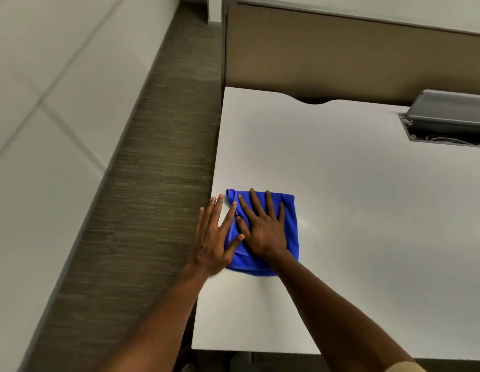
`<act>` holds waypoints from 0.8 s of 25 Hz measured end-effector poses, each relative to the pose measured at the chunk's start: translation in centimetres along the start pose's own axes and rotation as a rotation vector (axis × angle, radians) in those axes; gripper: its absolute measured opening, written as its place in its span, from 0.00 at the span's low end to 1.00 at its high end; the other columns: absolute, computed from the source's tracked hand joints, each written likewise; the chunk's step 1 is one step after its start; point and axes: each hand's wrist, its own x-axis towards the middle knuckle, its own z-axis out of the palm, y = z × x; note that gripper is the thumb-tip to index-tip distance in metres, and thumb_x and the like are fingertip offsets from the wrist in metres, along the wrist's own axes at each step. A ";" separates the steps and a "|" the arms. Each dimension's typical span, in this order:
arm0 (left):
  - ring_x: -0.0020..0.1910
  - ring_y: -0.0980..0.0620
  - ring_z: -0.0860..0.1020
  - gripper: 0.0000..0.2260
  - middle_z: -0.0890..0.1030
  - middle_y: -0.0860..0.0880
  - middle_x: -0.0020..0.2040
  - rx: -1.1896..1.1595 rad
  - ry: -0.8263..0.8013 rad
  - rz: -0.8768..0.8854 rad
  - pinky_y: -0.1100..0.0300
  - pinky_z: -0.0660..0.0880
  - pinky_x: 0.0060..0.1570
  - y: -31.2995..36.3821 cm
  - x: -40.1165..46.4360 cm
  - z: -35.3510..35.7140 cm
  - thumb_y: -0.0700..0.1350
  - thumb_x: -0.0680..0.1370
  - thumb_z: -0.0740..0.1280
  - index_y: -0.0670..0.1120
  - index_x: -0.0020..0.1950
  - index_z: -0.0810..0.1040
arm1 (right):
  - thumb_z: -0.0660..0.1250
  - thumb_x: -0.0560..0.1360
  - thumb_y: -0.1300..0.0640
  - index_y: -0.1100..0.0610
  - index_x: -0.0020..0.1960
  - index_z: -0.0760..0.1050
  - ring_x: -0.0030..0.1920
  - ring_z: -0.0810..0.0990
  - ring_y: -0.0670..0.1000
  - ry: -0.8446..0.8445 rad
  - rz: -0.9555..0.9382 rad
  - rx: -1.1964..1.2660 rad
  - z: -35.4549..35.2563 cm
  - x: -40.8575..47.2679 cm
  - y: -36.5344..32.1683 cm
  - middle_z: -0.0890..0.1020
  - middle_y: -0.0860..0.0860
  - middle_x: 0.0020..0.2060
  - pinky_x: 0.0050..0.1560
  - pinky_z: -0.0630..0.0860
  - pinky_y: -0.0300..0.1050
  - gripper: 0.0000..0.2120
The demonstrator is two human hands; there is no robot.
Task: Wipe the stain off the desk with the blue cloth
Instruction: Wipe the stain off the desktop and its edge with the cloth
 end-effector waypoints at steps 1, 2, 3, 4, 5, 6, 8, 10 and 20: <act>0.84 0.46 0.47 0.32 0.49 0.44 0.85 -0.016 0.001 -0.008 0.39 0.53 0.80 -0.1 -0.1 -0.1 0.65 0.84 0.49 0.52 0.85 0.51 | 0.39 0.83 0.31 0.36 0.84 0.41 0.84 0.37 0.57 -0.006 -0.067 -0.005 0.1 -1.0 0.3 0.42 0.44 0.85 0.81 0.39 0.69 0.31; 0.84 0.46 0.47 0.32 0.49 0.45 0.85 -0.025 0.004 -0.024 0.40 0.53 0.80 0.0 -0.2 -0.2 0.65 0.84 0.49 0.52 0.85 0.51 | 0.40 0.83 0.32 0.36 0.84 0.42 0.84 0.37 0.56 -0.008 -0.116 -0.002 0.3 -2.3 0.6 0.43 0.43 0.85 0.81 0.41 0.68 0.30; 0.84 0.47 0.47 0.32 0.49 0.45 0.85 -0.029 0.007 -0.041 0.40 0.54 0.80 0.1 -0.2 -0.3 0.65 0.84 0.49 0.52 0.85 0.51 | 0.41 0.84 0.32 0.35 0.84 0.42 0.84 0.37 0.55 -0.010 -0.141 0.008 0.5 -3.7 0.9 0.43 0.42 0.85 0.82 0.40 0.67 0.30; 0.84 0.47 0.47 0.33 0.50 0.45 0.85 -0.029 0.005 -0.053 0.39 0.55 0.79 0.3 -0.2 -0.4 0.65 0.83 0.50 0.52 0.84 0.52 | 0.42 0.84 0.32 0.35 0.83 0.42 0.84 0.36 0.54 -0.016 -0.149 0.019 0.7 -5.1 1.1 0.43 0.41 0.84 0.82 0.39 0.65 0.29; 0.84 0.46 0.47 0.33 0.50 0.45 0.85 -0.026 -0.003 -0.057 0.39 0.56 0.79 0.4 -0.2 -0.4 0.65 0.83 0.50 0.51 0.84 0.53 | 0.42 0.84 0.32 0.34 0.83 0.42 0.84 0.36 0.54 -0.022 -0.150 0.023 1.1 -6.6 1.4 0.42 0.41 0.84 0.82 0.38 0.64 0.29; 0.84 0.46 0.48 0.33 0.51 0.45 0.85 -0.017 -0.012 -0.059 0.38 0.56 0.78 0.5 -0.2 -0.3 0.65 0.83 0.50 0.51 0.84 0.54 | 0.41 0.84 0.31 0.34 0.83 0.41 0.84 0.36 0.54 -0.023 -0.150 0.019 1.5 -8.3 1.8 0.41 0.40 0.84 0.82 0.36 0.62 0.29; 0.84 0.46 0.47 0.33 0.51 0.45 0.85 0.014 -0.027 -0.069 0.38 0.56 0.78 0.6 -0.2 -0.2 0.66 0.83 0.49 0.51 0.84 0.53 | 0.42 0.84 0.31 0.34 0.83 0.42 0.85 0.40 0.55 -0.001 -0.140 -0.005 2.2 -11.6 2.6 0.44 0.41 0.85 0.81 0.37 0.61 0.29; 0.84 0.47 0.46 0.32 0.49 0.46 0.85 0.047 -0.045 -0.089 0.39 0.55 0.79 0.5 0.0 -0.1 0.66 0.83 0.48 0.52 0.85 0.51 | 0.44 0.85 0.32 0.36 0.84 0.45 0.85 0.47 0.58 0.008 -0.122 -0.038 2.4 -13.3 3.0 0.49 0.43 0.85 0.79 0.41 0.63 0.29; 0.84 0.45 0.48 0.31 0.52 0.45 0.85 0.036 -0.035 -0.227 0.39 0.56 0.79 0.7 0.2 -0.2 0.63 0.84 0.46 0.49 0.84 0.53 | 0.38 0.82 0.32 0.39 0.84 0.47 0.84 0.35 0.57 -0.057 -0.140 -0.004 -0.4 -0.5 -0.2 0.41 0.43 0.84 0.81 0.34 0.66 0.32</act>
